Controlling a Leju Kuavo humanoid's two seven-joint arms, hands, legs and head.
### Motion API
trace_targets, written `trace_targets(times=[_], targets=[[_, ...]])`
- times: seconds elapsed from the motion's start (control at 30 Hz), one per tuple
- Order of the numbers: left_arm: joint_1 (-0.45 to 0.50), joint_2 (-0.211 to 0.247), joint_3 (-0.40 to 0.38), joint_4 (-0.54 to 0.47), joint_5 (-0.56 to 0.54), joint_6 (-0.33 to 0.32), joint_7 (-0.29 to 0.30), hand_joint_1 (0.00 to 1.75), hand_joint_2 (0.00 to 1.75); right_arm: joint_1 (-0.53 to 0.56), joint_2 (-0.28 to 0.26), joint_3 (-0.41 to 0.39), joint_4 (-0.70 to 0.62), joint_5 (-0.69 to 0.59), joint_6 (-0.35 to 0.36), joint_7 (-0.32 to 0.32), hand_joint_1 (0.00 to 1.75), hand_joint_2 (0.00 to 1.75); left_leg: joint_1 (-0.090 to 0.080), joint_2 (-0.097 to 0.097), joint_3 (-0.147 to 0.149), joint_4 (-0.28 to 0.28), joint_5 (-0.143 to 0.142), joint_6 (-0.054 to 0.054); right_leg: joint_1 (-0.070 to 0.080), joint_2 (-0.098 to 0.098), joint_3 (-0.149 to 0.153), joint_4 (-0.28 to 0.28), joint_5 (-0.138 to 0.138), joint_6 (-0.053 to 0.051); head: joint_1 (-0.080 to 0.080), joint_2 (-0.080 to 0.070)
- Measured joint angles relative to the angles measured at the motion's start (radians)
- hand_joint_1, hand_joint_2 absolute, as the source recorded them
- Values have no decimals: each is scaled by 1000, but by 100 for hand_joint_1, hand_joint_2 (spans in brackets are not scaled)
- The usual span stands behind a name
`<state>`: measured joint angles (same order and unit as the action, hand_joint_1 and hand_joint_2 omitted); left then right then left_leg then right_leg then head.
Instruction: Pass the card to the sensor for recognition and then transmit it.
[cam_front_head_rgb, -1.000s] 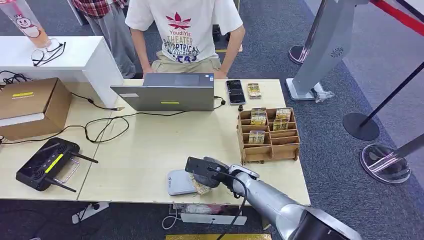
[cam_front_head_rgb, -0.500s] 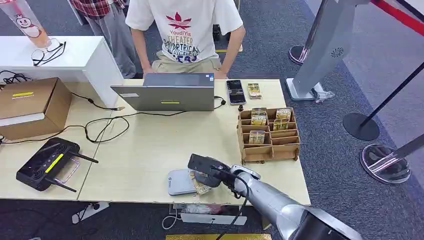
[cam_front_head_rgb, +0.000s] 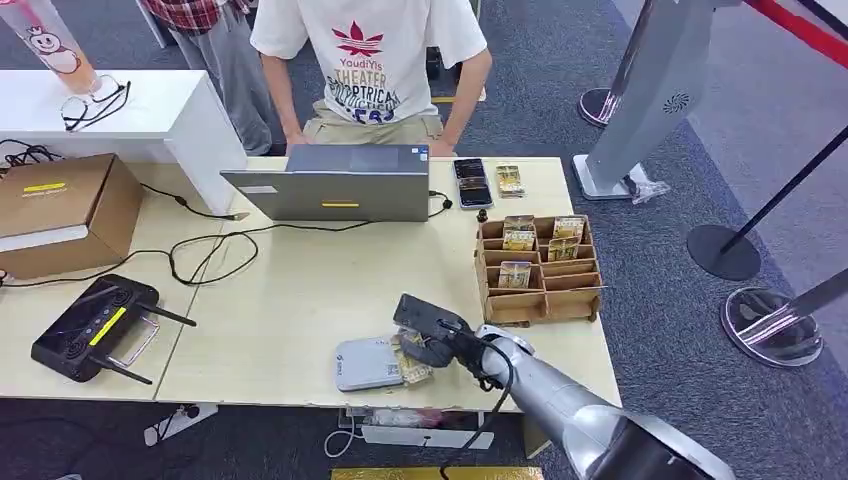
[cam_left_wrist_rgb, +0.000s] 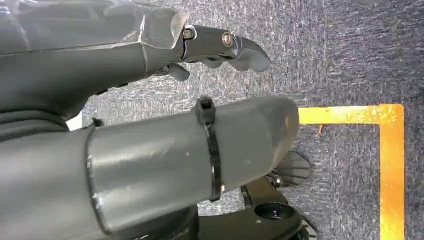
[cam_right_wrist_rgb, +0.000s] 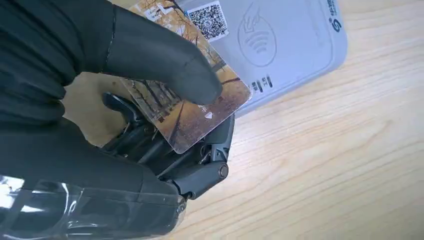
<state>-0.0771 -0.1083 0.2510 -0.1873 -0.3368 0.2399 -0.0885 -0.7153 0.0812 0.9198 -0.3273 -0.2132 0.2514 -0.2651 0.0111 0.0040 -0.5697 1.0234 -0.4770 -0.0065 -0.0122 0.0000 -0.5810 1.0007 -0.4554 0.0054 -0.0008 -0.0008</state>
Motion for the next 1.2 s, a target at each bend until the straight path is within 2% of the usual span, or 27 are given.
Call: trace_targets(times=[0.3,0.7,0.83,1.2], targets=[[5,0,0,0,8,5,-11,0,0,-13,-3,-31,-5,-42,-3,-30,175,175,0,0,-1,0,0,0,0,0,0,0,0,0,0,0],[13,0,0,0,18,4,-29,0,0,-70,-29,-127,-82,-160,-27,-161,175,175,0,0,-1,0,0,0,0,0,-1,0,0,0,0,0],[13,0,0,0,18,4,-29,0,0,-68,-47,-173,-155,-180,-54,-212,175,175,0,0,-1,0,0,0,0,0,-2,0,0,0,0,0],[12,0,0,0,17,4,-28,0,0,-38,-99,-322,-425,-136,-120,-217,175,175,0,0,-2,0,0,0,0,0,-2,0,0,0,0,0]])
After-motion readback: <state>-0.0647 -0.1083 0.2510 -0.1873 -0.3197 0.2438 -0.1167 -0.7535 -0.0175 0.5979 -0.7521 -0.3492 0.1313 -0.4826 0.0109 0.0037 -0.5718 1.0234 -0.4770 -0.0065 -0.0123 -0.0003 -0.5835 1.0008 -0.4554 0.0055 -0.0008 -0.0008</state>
